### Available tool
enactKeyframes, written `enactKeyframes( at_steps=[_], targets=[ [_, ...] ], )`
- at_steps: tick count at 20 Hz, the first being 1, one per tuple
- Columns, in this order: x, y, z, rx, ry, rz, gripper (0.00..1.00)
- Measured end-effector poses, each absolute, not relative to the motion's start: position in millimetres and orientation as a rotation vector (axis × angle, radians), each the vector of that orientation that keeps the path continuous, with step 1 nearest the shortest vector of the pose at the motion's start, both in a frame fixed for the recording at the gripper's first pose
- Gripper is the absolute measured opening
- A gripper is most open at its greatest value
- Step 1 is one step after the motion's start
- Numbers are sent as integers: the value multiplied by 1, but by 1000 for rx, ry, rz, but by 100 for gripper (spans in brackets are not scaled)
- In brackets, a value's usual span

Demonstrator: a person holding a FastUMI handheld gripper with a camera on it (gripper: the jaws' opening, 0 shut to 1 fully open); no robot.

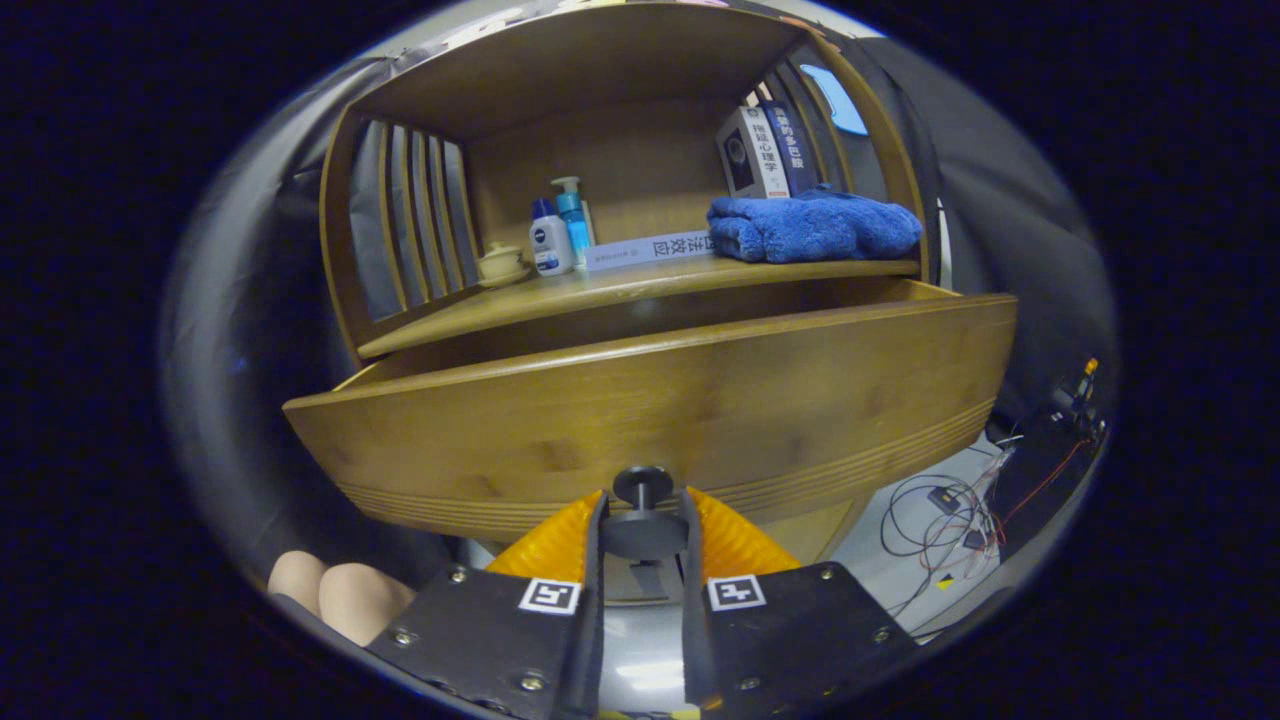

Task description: Pull open the drawer, take out the items inside it, and place them on the countertop above the cabinet.

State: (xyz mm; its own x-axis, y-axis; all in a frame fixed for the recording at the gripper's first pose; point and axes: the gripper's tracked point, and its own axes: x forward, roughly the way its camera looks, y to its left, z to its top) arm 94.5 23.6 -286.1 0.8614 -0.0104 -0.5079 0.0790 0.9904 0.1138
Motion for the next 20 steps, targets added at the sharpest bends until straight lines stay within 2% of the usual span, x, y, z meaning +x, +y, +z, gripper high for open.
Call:
enactKeyframes(
  at_steps=[10, 20],
  targets=[
    [44, 26, -289, 117, 598, -44, 32],
    [23, 28, -284, 129, 603, -47, 32]
  ],
)
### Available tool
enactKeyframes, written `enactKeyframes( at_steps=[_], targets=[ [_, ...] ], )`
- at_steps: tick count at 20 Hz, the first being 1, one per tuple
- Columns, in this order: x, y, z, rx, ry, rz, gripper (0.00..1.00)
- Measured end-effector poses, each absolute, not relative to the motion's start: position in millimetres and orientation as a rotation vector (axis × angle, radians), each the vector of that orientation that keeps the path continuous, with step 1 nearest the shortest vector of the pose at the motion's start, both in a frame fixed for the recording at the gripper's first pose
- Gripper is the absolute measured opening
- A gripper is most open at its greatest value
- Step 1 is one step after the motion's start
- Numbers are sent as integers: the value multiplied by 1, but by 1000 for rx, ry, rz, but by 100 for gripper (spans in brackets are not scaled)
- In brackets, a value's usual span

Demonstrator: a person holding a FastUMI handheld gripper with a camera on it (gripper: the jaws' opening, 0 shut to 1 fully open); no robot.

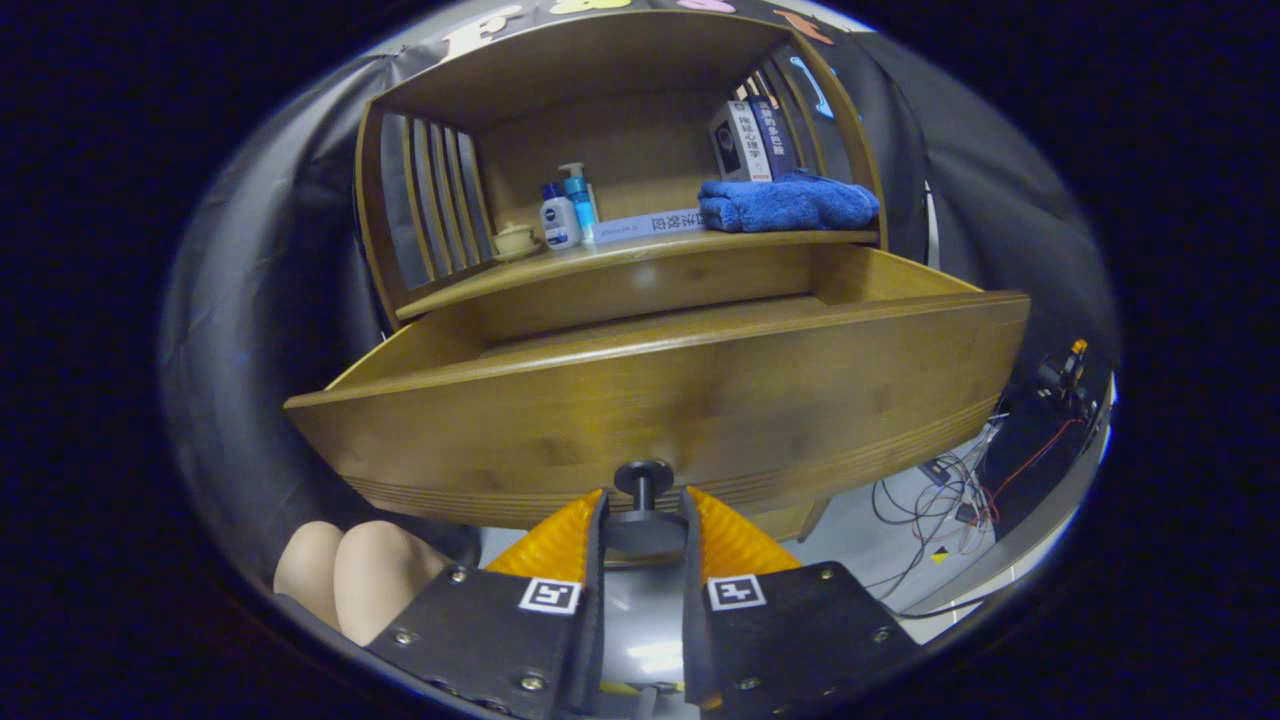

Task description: Pull open the drawer, take out the items inside it, and place them on the countertop above the cabinet.

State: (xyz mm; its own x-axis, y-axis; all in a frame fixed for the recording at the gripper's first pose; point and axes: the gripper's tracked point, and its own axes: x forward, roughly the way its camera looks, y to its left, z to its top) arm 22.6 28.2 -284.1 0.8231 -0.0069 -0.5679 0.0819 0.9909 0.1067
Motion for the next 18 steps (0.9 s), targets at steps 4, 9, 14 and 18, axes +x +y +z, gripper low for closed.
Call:
enactKeyframes(
  at_steps=[4, 9, 14, 18],
  targets=[
    [20, 27, -283, 87, 608, -54, 32],
    [21, 29, -282, 130, 619, -30, 32],
    [-1, 25, -253, 127, 584, -36, 47],
    [1, 22, -197, 93, 499, -34, 47]
  ],
)
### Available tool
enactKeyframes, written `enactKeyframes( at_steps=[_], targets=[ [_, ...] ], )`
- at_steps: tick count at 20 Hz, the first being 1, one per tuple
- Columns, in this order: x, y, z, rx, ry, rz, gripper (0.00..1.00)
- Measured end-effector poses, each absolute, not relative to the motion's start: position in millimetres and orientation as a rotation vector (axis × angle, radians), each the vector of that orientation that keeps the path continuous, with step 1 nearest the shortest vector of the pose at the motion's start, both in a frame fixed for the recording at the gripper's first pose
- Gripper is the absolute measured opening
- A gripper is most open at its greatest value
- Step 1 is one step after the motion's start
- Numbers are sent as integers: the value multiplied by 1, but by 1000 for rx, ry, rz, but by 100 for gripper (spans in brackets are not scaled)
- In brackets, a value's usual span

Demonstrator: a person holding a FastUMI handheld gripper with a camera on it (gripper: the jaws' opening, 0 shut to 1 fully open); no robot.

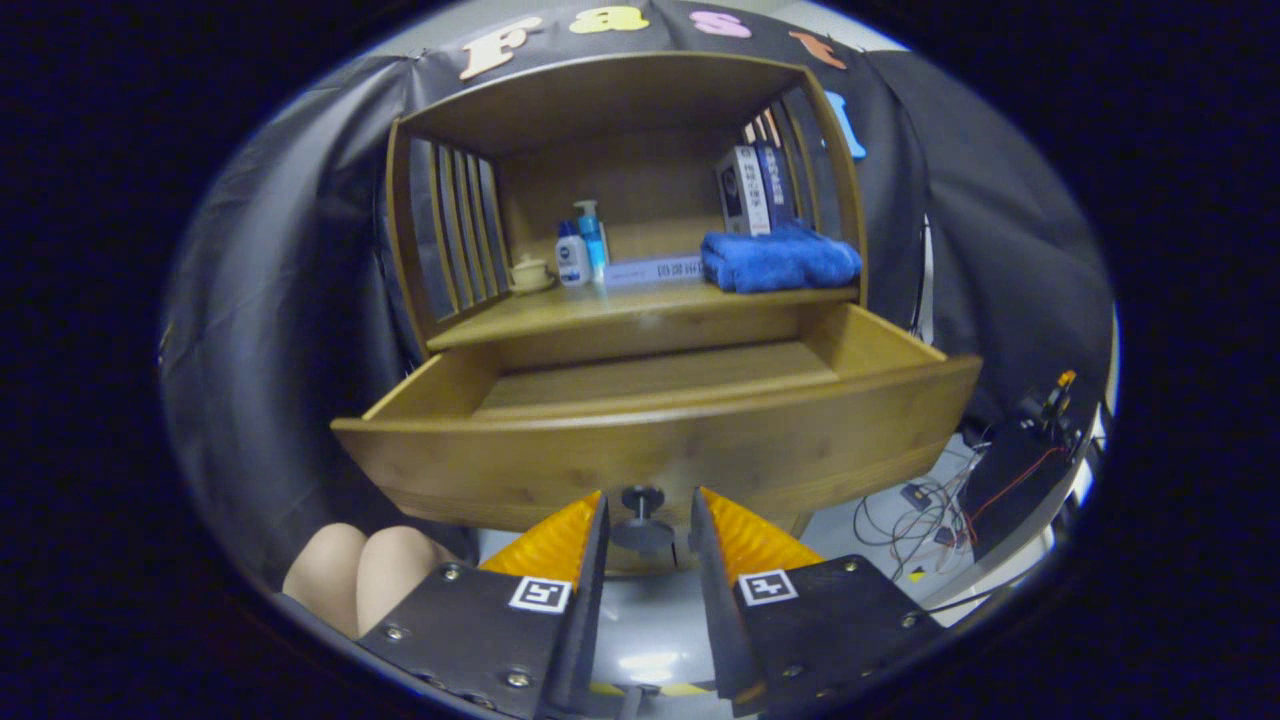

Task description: Pull open the drawer, take out the items inside it, and place them on the countertop above the cabinet.

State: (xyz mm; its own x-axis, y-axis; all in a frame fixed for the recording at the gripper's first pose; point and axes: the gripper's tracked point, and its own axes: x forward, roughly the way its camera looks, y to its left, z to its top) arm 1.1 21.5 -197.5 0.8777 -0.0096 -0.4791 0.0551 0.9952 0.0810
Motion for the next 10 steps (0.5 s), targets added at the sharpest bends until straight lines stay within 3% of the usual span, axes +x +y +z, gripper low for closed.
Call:
enactKeyframes(
  at_steps=[6, 9, 10],
  targets=[
    [49, 21, -149, -1, 439, 11, 46],
    [78, 25, -151, -31, 486, 46, 53],
    [92, 25, -151, -37, 491, 50, 63]
  ],
)
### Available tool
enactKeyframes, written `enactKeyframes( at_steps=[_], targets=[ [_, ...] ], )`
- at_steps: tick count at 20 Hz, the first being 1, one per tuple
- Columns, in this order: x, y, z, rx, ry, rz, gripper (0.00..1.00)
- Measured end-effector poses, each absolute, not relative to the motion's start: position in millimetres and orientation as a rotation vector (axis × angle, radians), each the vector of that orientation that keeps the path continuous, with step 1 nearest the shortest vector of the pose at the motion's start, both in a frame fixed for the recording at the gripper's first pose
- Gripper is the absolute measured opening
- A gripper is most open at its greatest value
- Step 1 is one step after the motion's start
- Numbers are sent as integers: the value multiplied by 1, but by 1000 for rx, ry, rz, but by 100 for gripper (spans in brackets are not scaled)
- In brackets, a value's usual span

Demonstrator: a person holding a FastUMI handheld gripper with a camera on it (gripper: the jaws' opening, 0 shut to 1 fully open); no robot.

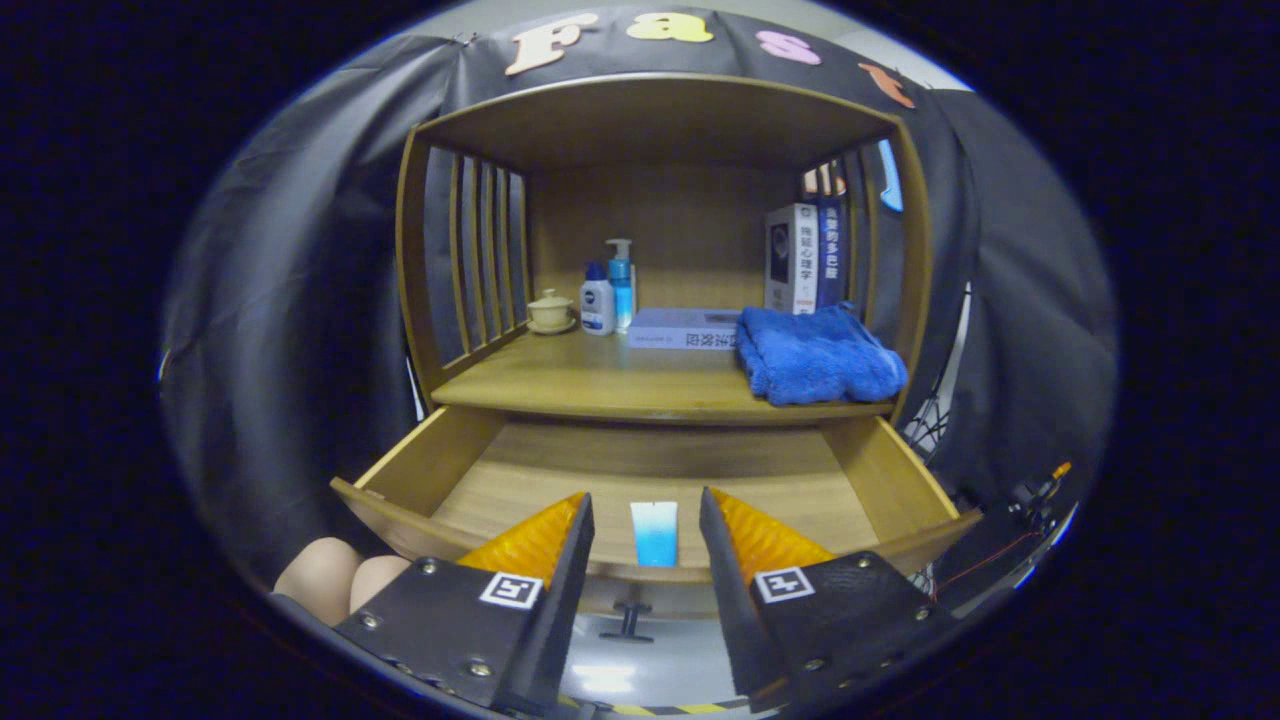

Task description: Pull open the drawer, take out the items inside it, and place them on the countertop above the cabinet.

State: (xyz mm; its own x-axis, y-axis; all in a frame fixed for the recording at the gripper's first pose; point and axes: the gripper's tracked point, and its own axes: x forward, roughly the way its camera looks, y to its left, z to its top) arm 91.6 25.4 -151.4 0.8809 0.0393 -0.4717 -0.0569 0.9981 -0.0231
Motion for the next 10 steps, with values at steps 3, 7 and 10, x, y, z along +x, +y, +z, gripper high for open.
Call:
enactKeyframes(
  at_steps=[3, 7, 10],
  targets=[
    [116, 31, -169, -57, 559, 70, 69],
    [134, 31, -205, -93, 694, 82, 72],
    [139, 32, -228, -97, 766, 81, 73]
  ],
)
